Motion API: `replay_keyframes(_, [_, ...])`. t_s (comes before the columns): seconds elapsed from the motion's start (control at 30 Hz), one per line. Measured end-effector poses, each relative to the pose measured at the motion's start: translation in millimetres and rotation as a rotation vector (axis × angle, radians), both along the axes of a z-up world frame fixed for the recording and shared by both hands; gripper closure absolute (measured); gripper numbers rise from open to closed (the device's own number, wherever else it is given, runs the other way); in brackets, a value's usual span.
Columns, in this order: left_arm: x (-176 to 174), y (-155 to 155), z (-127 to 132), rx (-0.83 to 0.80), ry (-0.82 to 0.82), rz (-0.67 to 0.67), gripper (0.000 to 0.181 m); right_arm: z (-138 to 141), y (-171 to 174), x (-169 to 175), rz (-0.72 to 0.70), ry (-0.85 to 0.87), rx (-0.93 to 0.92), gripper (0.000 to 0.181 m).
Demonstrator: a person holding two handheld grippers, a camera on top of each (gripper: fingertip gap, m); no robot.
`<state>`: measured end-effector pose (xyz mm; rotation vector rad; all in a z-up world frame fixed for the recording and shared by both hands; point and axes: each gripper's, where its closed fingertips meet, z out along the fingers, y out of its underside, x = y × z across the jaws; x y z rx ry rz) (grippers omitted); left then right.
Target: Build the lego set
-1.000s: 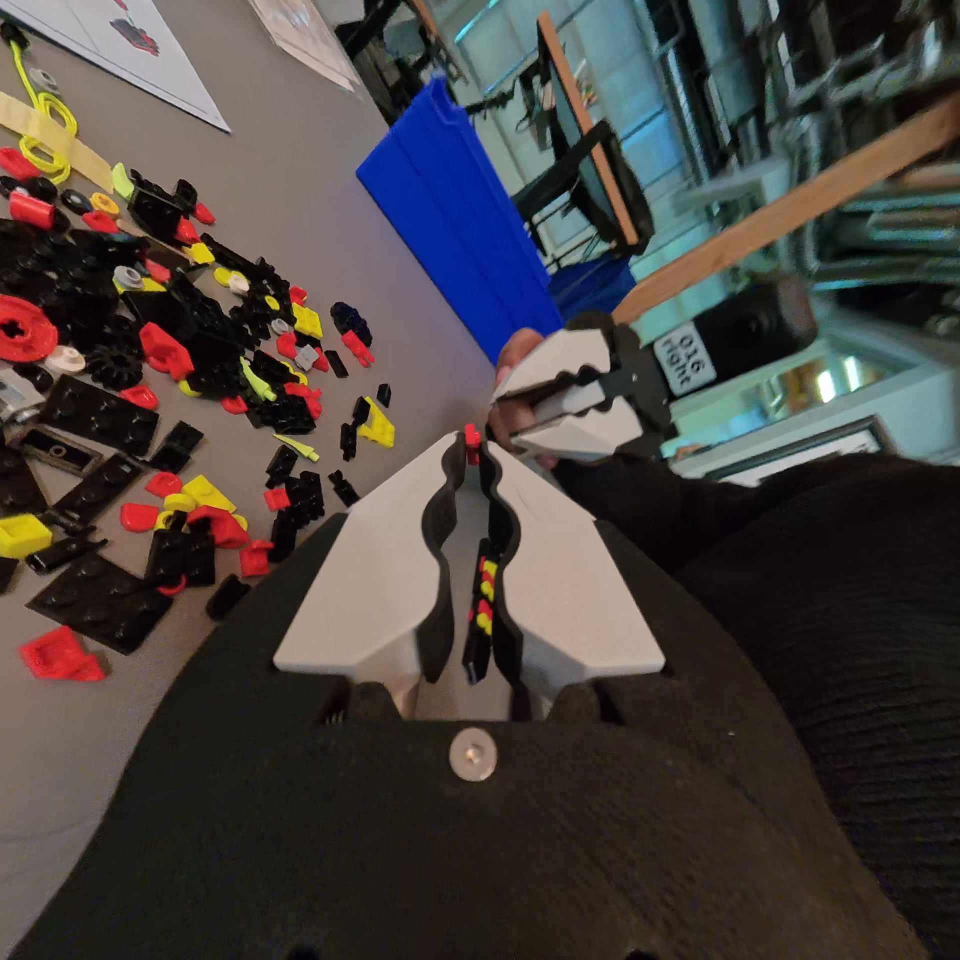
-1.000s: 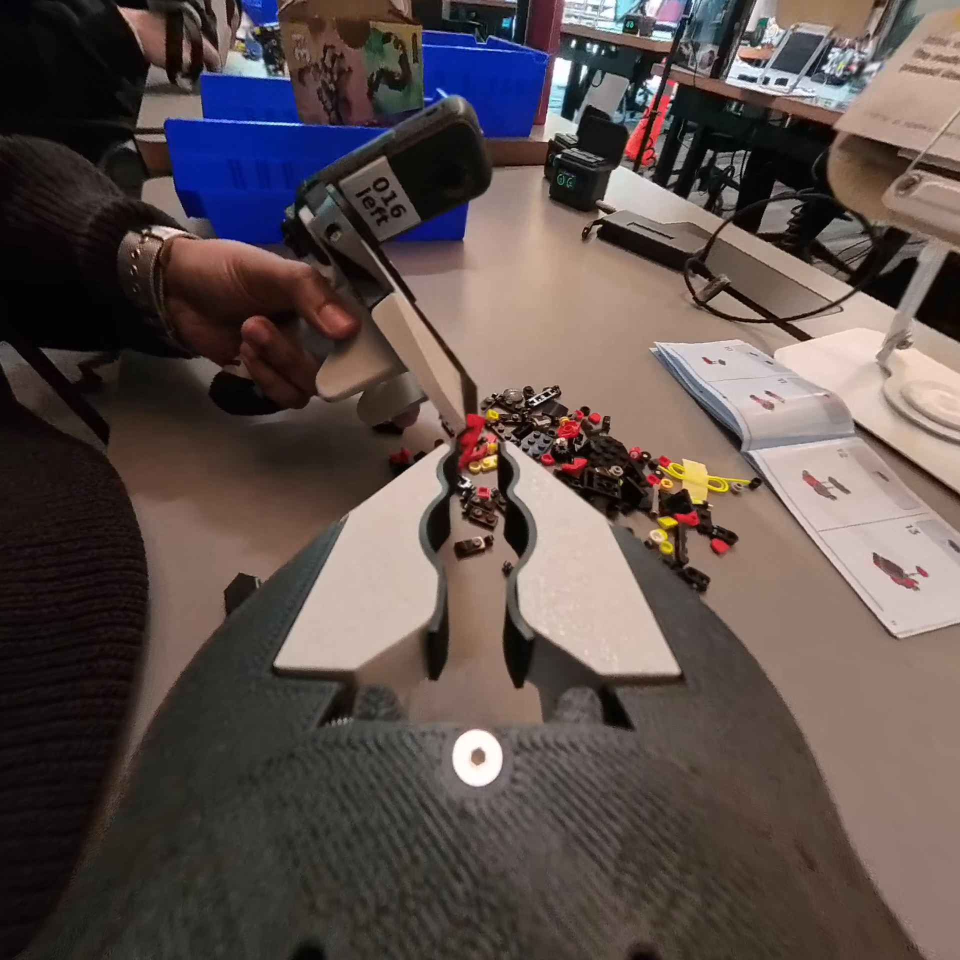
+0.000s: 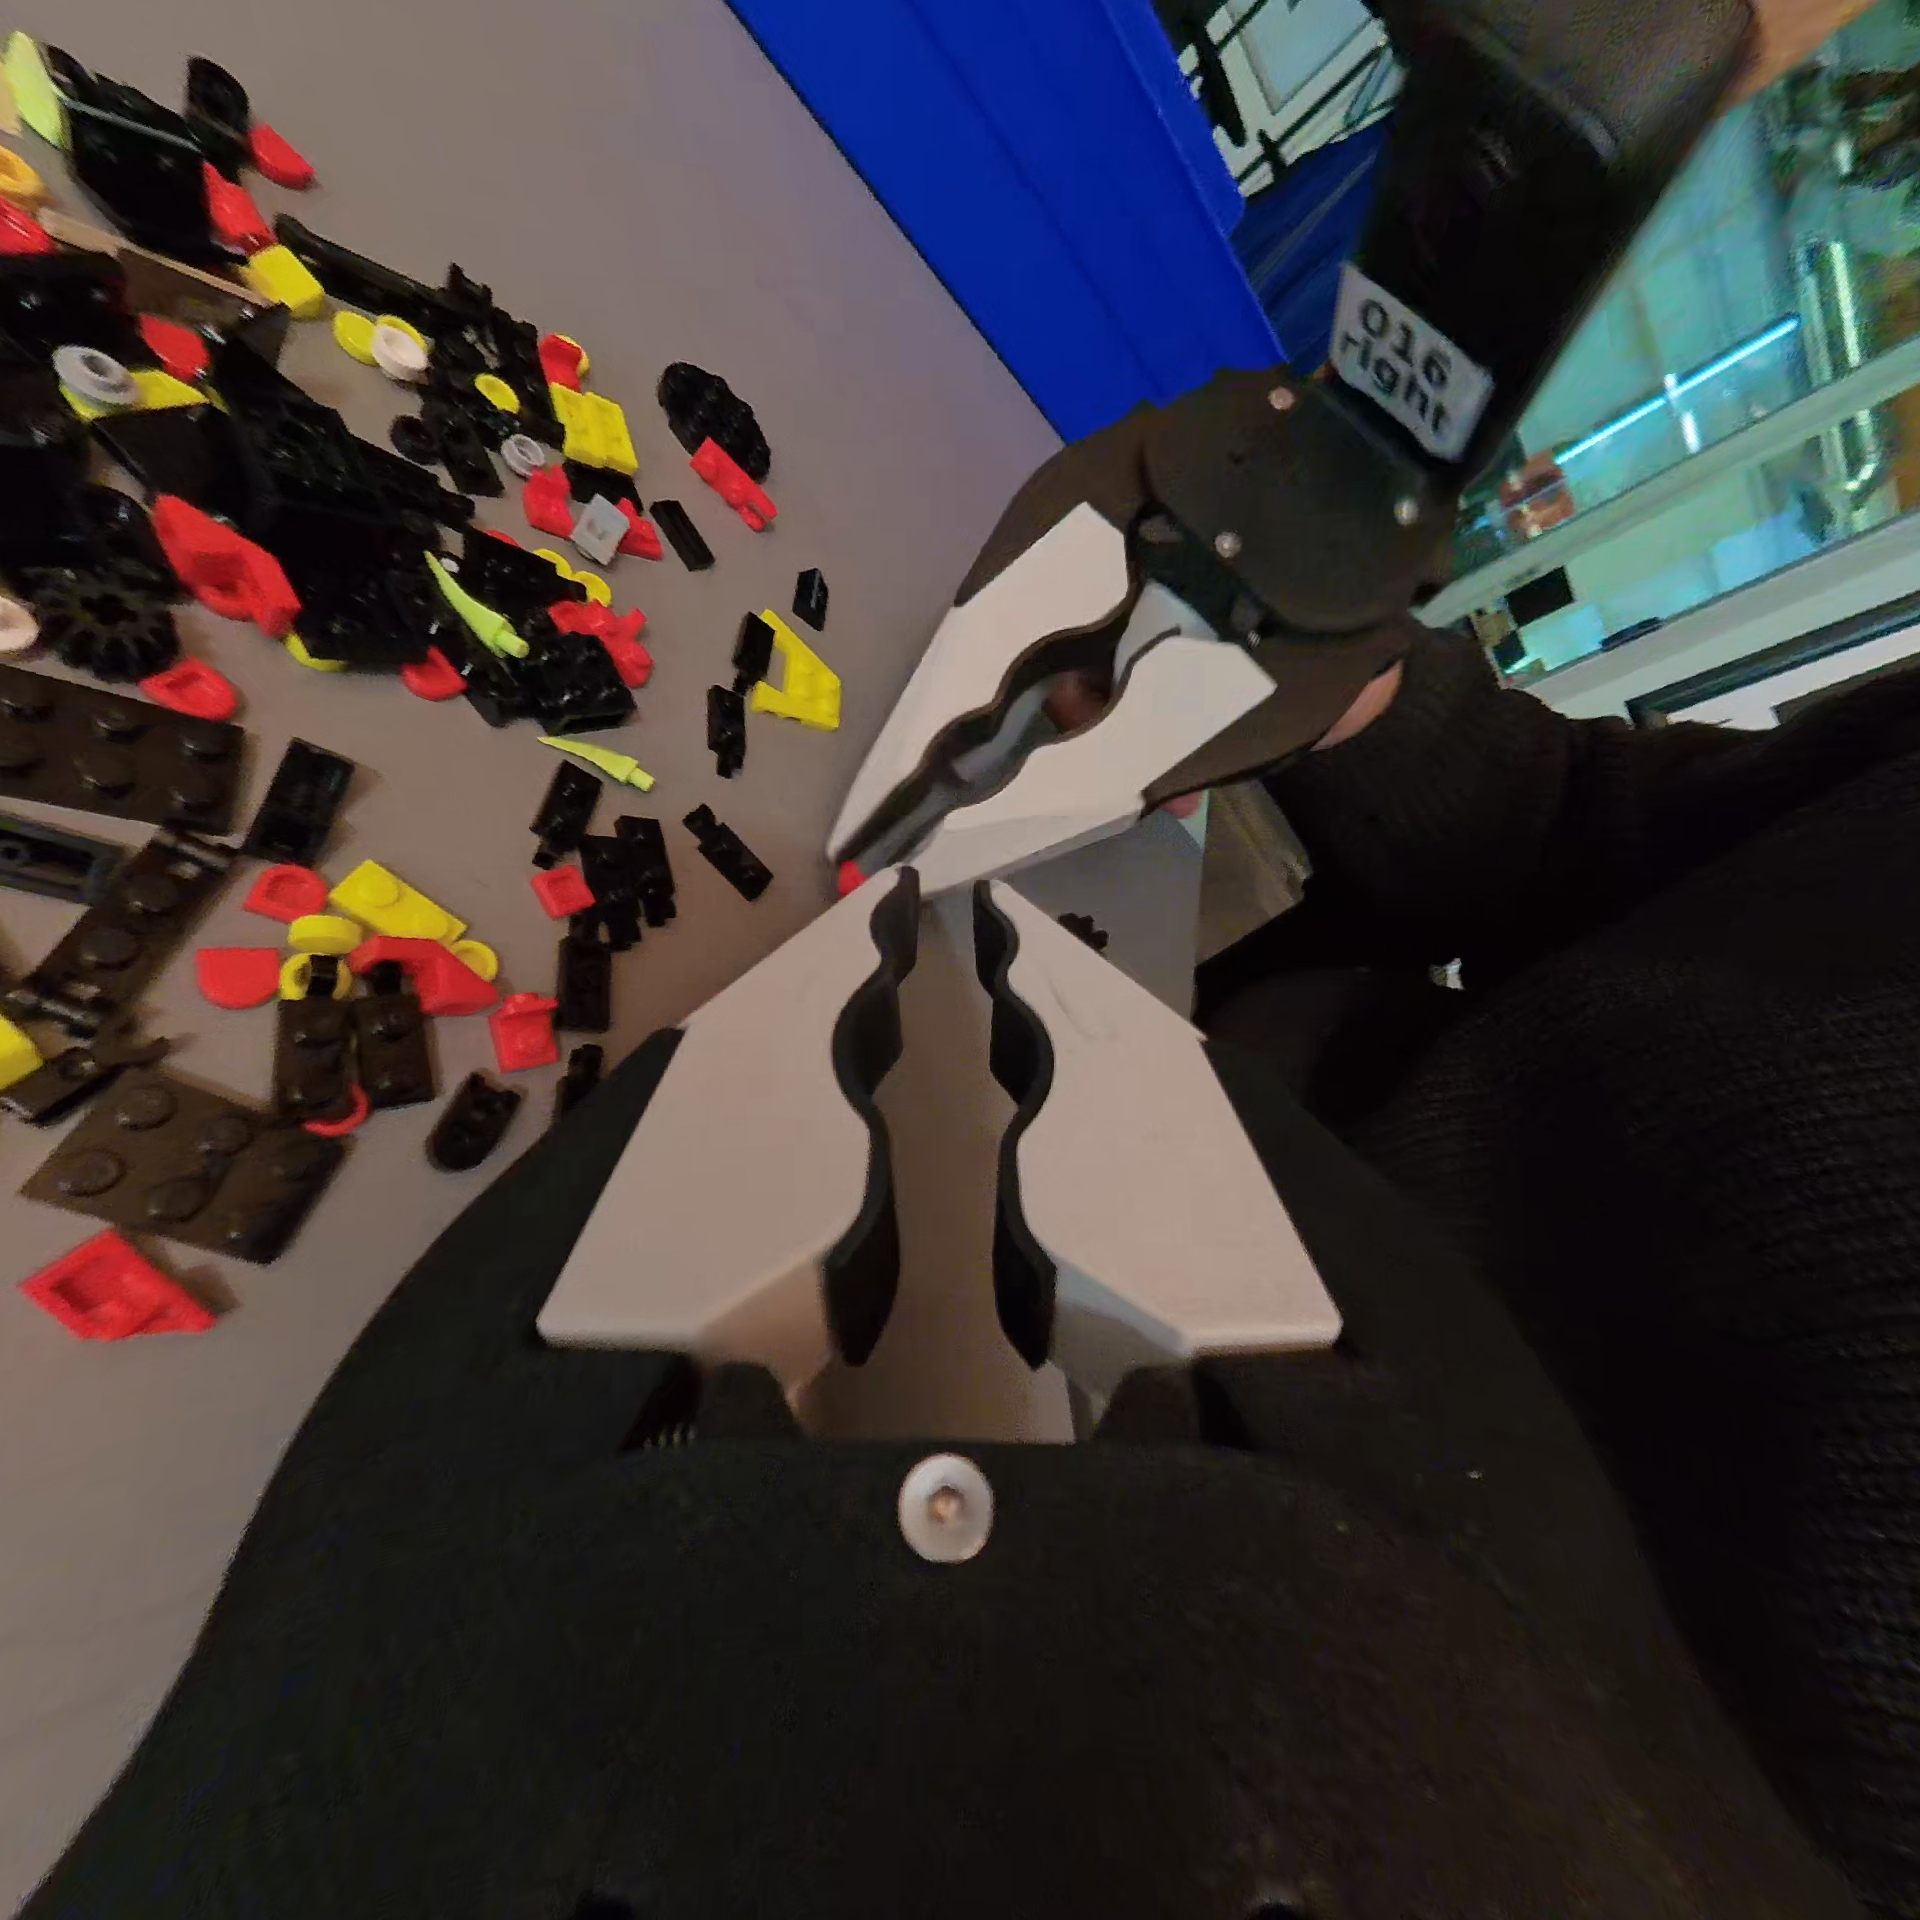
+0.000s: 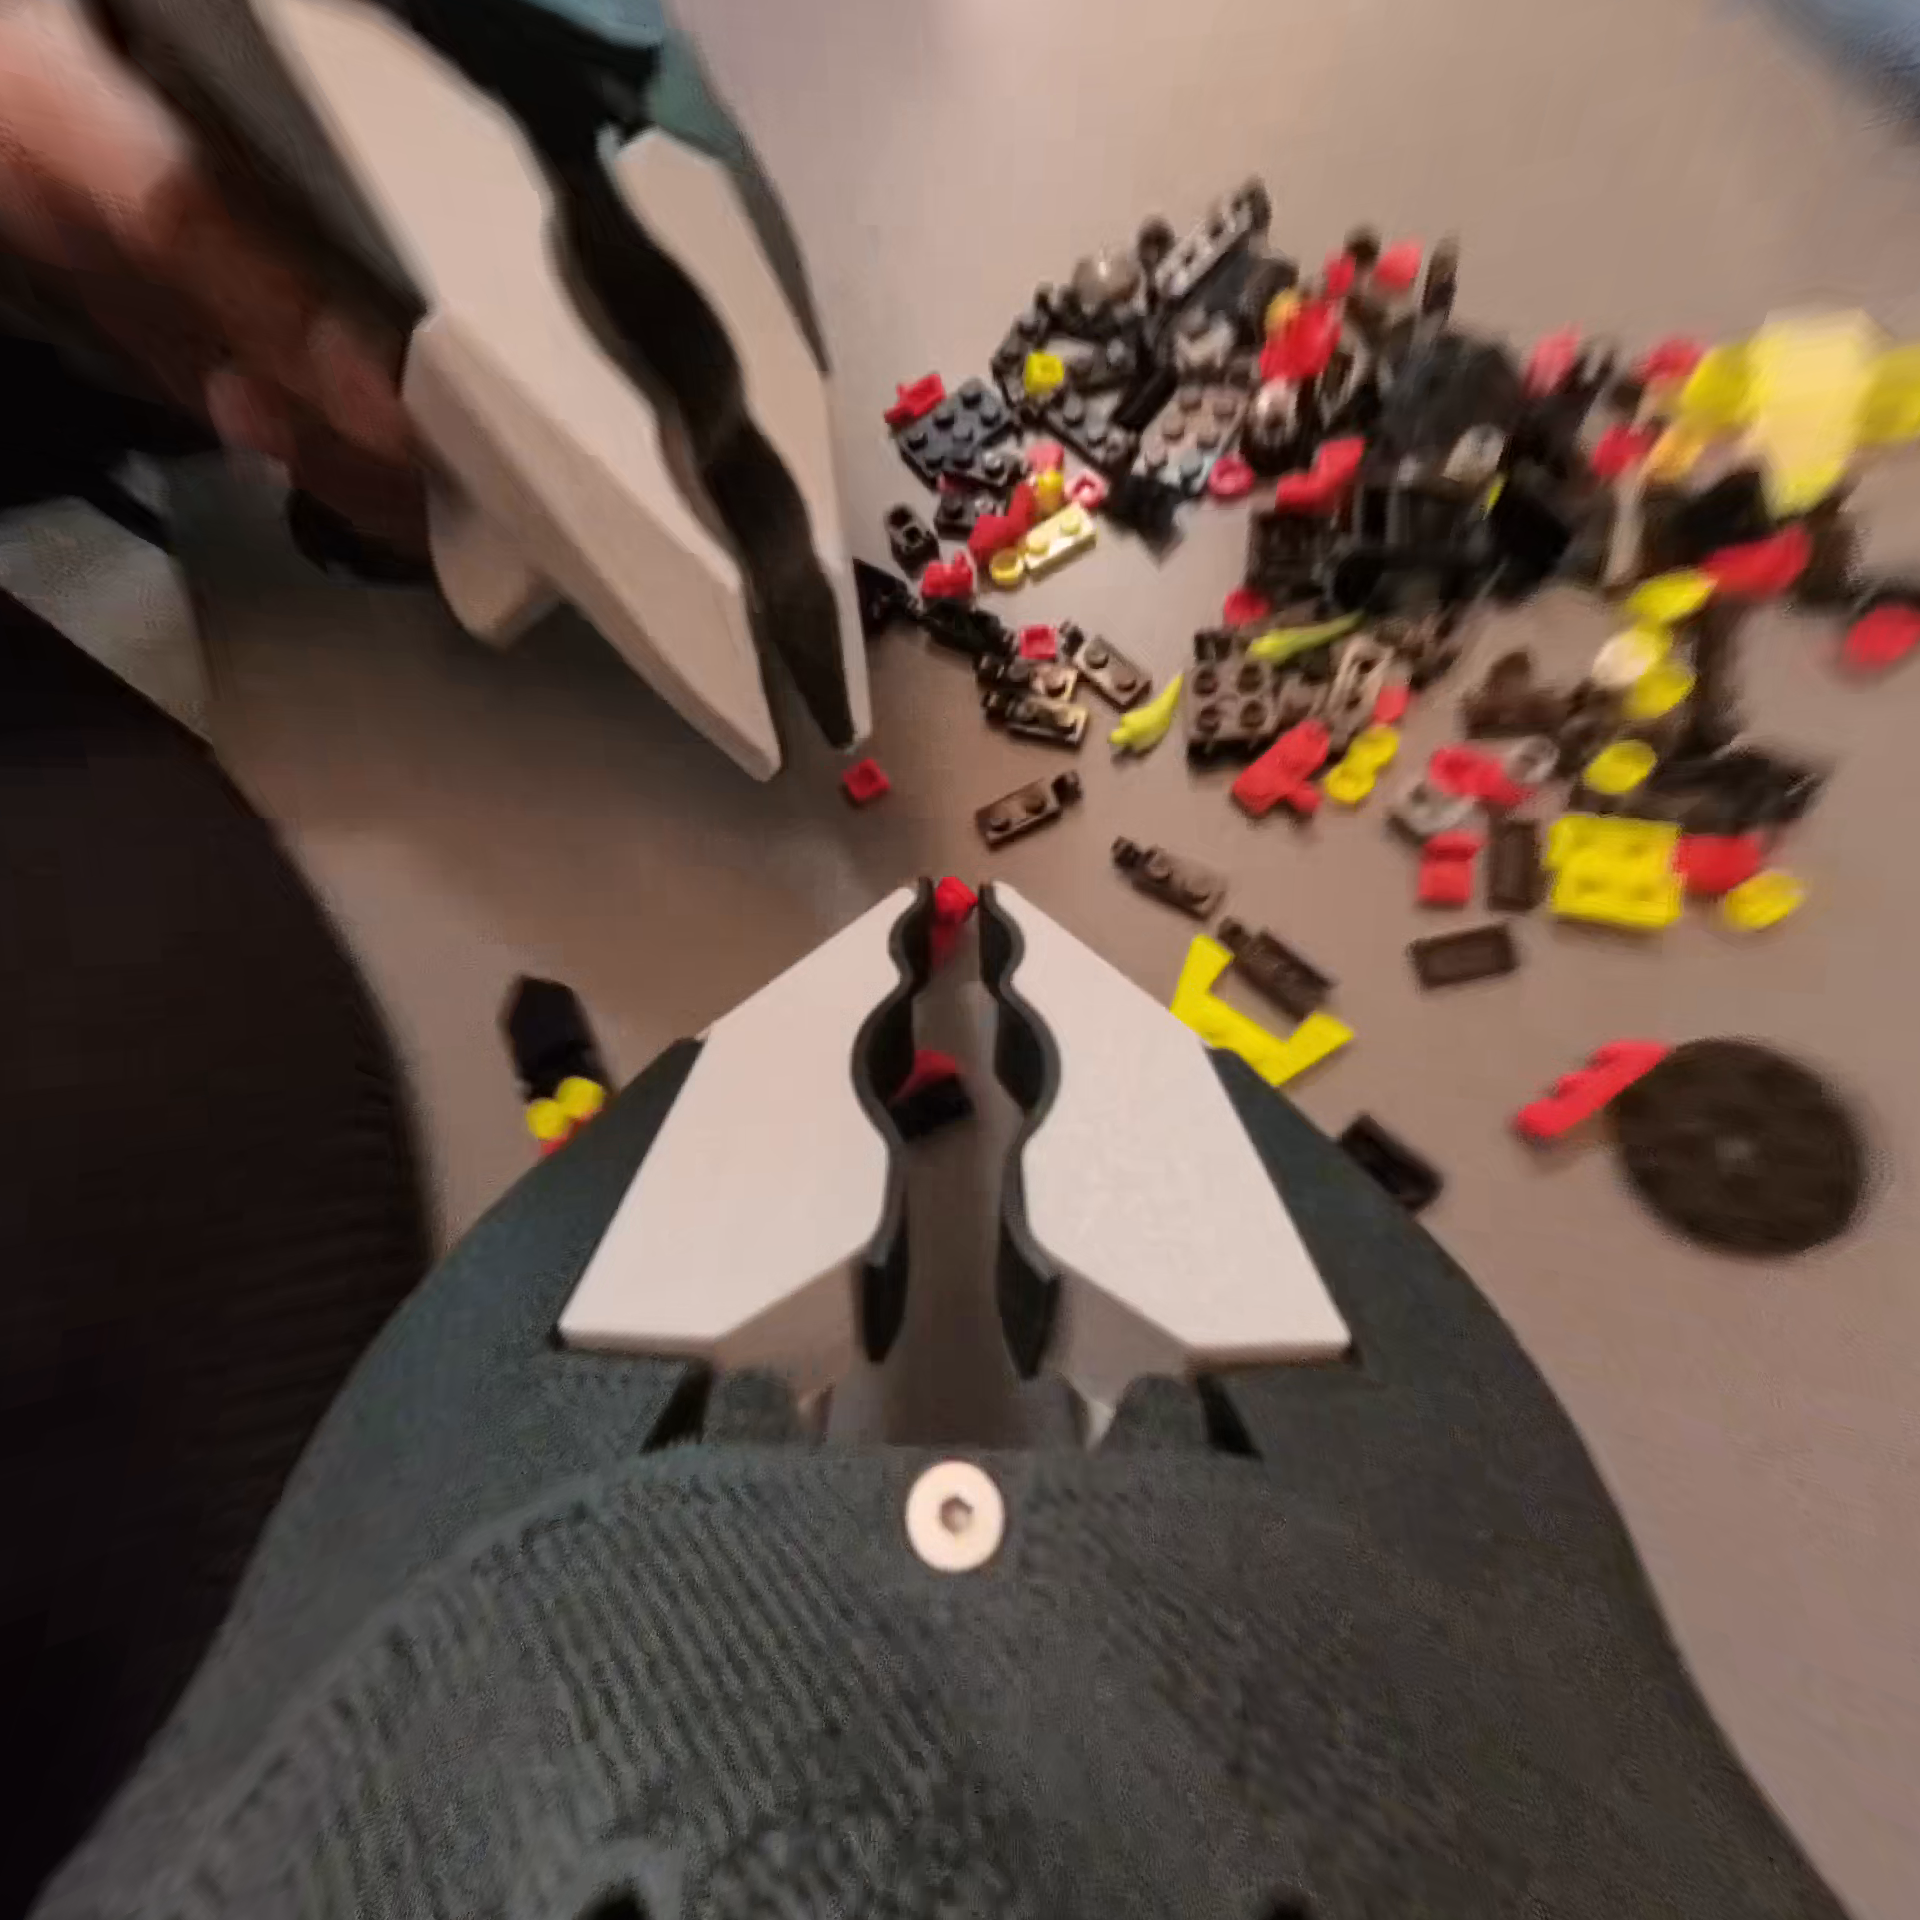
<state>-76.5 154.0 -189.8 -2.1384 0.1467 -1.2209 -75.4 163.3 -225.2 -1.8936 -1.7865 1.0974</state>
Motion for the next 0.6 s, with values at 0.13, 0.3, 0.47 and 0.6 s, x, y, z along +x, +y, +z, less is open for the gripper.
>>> replay_keyframes(0.13, [-0.6,0.1,-3.9,0.012,0.054,-0.002,0.174,16.6,-7.1,-4.4,-0.093,0.019,-0.317,0.174])
replay_keyframes(0.3, [-0.6,-0.5,-12.1,0.029,0.154,-0.013,0.174,5.2,-3.8,-1.6,-0.099,-0.027,-0.238,0.173])
replay_keyframes(0.47, [-0.3,-1.0,-16.8,0.043,0.220,-0.020,0.174,4.6,1.7,-0.2,-0.101,-0.025,-0.215,0.167])
replay_keyframes(0.6, [-4.0,0.2,-19.9,0.057,0.280,-0.012,0.175,14.6,3.7,-0.3,-0.066,0.031,-0.216,0.163])
